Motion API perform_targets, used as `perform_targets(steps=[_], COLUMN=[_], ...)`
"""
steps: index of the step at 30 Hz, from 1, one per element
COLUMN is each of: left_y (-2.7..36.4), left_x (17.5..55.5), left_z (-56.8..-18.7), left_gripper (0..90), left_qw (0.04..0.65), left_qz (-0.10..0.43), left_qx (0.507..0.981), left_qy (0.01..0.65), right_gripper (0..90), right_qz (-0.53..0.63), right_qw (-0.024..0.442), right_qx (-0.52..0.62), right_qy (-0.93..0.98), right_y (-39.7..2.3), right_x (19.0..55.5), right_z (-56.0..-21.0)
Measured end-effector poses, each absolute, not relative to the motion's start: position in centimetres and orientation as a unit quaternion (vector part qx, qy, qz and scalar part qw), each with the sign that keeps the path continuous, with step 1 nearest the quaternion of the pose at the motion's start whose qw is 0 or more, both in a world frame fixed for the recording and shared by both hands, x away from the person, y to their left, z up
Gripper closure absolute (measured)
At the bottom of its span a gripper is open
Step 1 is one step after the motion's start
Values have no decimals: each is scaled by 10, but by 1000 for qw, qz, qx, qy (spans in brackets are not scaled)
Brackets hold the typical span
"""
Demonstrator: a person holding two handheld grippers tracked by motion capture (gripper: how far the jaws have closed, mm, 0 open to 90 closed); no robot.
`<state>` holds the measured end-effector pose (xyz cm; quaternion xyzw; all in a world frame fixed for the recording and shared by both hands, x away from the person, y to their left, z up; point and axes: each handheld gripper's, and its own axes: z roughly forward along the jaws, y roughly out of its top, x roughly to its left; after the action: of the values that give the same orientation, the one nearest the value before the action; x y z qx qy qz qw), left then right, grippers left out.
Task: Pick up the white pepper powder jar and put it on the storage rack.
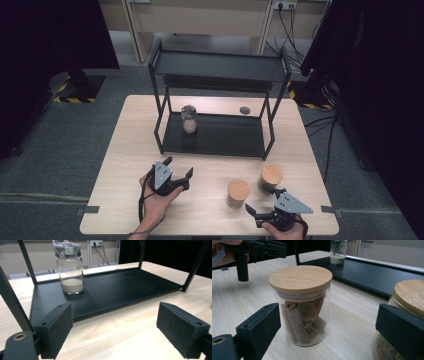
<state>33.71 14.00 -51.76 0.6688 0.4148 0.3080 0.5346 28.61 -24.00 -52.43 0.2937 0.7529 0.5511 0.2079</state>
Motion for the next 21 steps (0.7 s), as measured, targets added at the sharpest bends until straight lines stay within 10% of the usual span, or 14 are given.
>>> perform_targets(steps=[21], left_y=[146], left_x=[306], left_z=[-526], left_gripper=[128], left_qw=[543], left_qz=[275], left_qx=[672], left_qy=[421], right_gripper=[61], right_qz=[551], right_qw=[209], right_qx=[294], right_qy=[753], right_y=[-240], right_x=[286], right_z=[-524])
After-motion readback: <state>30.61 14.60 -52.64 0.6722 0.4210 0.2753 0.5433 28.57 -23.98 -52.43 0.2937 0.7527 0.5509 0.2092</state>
